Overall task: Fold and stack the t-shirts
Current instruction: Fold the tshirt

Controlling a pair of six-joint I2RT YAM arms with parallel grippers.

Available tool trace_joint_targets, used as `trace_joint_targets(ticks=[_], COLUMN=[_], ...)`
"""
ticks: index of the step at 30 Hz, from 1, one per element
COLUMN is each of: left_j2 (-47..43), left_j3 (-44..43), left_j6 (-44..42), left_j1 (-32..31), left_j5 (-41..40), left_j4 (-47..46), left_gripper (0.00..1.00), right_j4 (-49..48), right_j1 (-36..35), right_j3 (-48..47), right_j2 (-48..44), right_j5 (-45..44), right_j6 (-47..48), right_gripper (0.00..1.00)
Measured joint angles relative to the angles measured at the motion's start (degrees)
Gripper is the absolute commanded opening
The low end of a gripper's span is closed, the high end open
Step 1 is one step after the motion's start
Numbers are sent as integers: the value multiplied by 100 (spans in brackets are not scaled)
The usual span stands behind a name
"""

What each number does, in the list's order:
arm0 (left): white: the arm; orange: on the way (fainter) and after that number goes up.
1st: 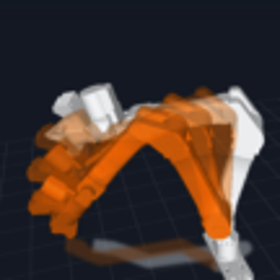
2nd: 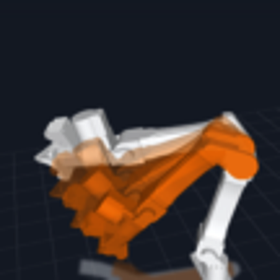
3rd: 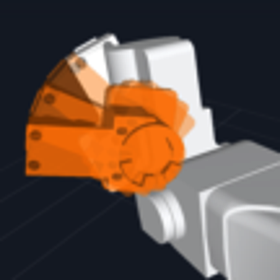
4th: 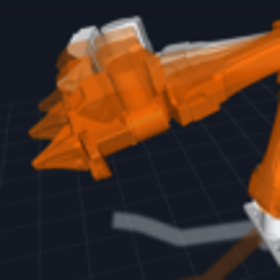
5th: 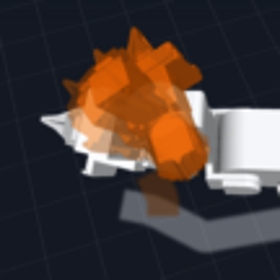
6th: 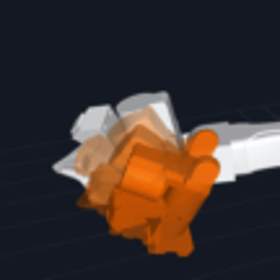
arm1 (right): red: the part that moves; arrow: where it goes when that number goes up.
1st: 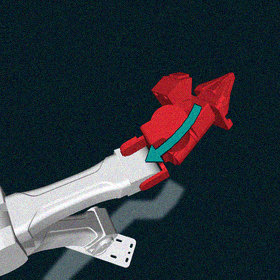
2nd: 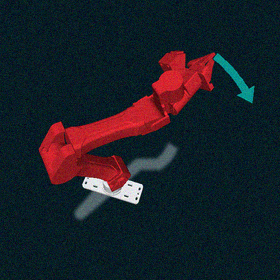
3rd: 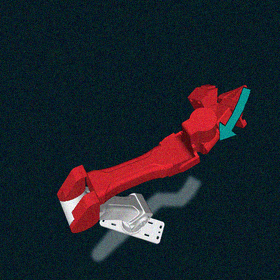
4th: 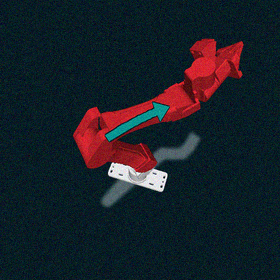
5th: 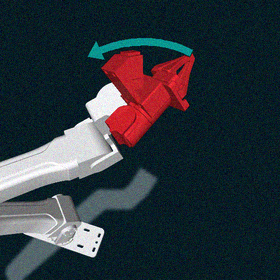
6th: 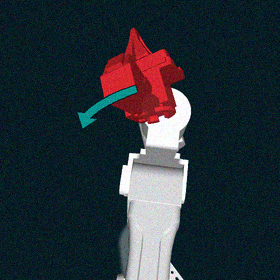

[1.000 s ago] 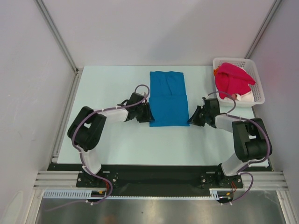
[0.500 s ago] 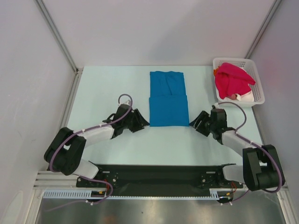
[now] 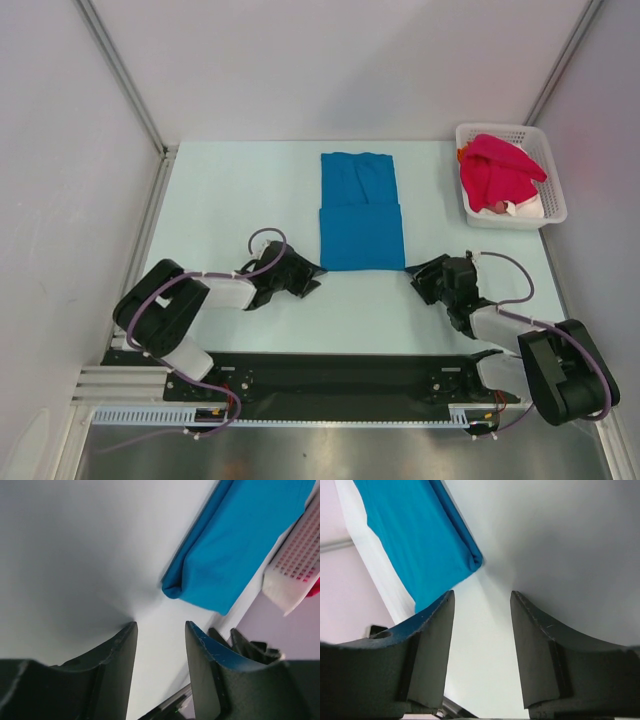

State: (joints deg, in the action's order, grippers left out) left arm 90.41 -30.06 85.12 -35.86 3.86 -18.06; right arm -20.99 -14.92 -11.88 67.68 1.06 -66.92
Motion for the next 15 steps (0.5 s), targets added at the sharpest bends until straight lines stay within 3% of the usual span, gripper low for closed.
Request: trace_joint_targets(ticks=[6, 15], left_j2=[146, 400], left_j3=[-190, -361], left_j6=[721, 1307], left_j1=[-66, -20], left_j5=[-328, -380], left_j4=[186, 157], left_gripper=[48, 45], right_j4=[140, -142], right_j1=[-612, -745], right_j3=[-177, -387], right_j2=[205, 728], right_j5=[-815, -1222], right_j6=[-715, -1285], right_gripper=[52, 50])
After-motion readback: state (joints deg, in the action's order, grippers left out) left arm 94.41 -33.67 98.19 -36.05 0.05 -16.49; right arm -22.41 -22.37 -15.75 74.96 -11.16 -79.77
